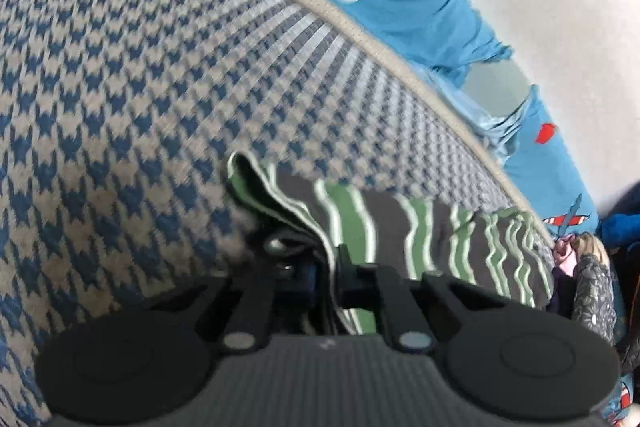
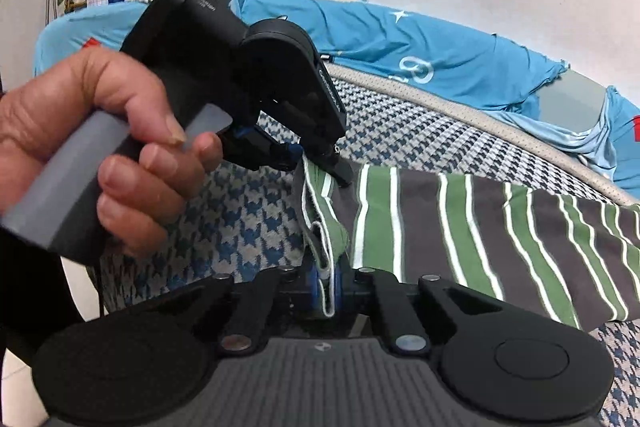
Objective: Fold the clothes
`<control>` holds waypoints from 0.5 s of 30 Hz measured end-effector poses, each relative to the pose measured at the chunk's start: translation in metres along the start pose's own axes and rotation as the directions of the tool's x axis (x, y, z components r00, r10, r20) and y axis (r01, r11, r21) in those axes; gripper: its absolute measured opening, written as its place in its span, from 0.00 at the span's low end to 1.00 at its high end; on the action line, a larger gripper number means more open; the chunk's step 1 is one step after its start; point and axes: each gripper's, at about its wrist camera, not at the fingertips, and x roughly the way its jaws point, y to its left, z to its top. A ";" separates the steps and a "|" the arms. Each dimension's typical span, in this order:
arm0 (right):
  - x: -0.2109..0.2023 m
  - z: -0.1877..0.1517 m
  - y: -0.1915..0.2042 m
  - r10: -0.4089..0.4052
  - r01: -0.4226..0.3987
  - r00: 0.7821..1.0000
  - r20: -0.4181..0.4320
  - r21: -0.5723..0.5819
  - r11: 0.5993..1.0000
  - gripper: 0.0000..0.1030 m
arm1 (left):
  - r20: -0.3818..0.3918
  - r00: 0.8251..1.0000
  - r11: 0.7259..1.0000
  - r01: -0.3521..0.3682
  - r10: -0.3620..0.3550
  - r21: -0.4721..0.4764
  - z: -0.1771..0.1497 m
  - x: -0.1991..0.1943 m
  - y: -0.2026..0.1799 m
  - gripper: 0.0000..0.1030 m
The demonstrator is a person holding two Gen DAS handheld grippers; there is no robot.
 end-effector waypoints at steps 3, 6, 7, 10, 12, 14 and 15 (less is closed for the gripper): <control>-0.006 0.007 -0.010 -0.003 0.002 0.999 0.032 0.032 1.000 0.08 | 0.041 0.999 0.999 0.033 -0.033 0.020 0.004 -0.006 -0.012 0.06; -0.015 0.014 -0.024 -0.006 0.002 0.998 0.060 0.062 0.998 0.08 | 0.079 0.995 0.997 0.063 -0.066 0.040 0.008 -0.012 -0.025 0.06; -0.017 0.016 -0.028 -0.012 0.007 0.998 0.066 0.063 0.998 0.08 | 0.082 0.994 0.997 0.069 -0.072 0.043 0.010 -0.013 -0.030 0.06; -0.026 0.018 -0.041 -0.036 0.030 0.996 0.087 0.062 0.998 0.08 | 0.092 0.992 0.995 0.080 -0.085 0.057 0.015 -0.012 -0.047 0.06; -0.031 0.020 -0.053 -0.044 0.036 0.994 0.099 0.082 0.996 0.08 | 0.096 0.992 0.994 0.081 -0.088 0.075 0.019 -0.010 -0.061 0.06; -0.036 0.021 -0.064 -0.055 0.044 0.992 0.111 0.097 0.994 0.08 | 0.098 0.991 0.991 0.084 -0.094 0.101 0.021 -0.007 -0.078 0.06; -0.039 0.021 -0.069 -0.063 0.051 0.991 0.116 0.101 0.994 0.08 | 0.098 0.990 0.990 0.087 -0.098 0.114 0.023 -0.005 -0.086 0.06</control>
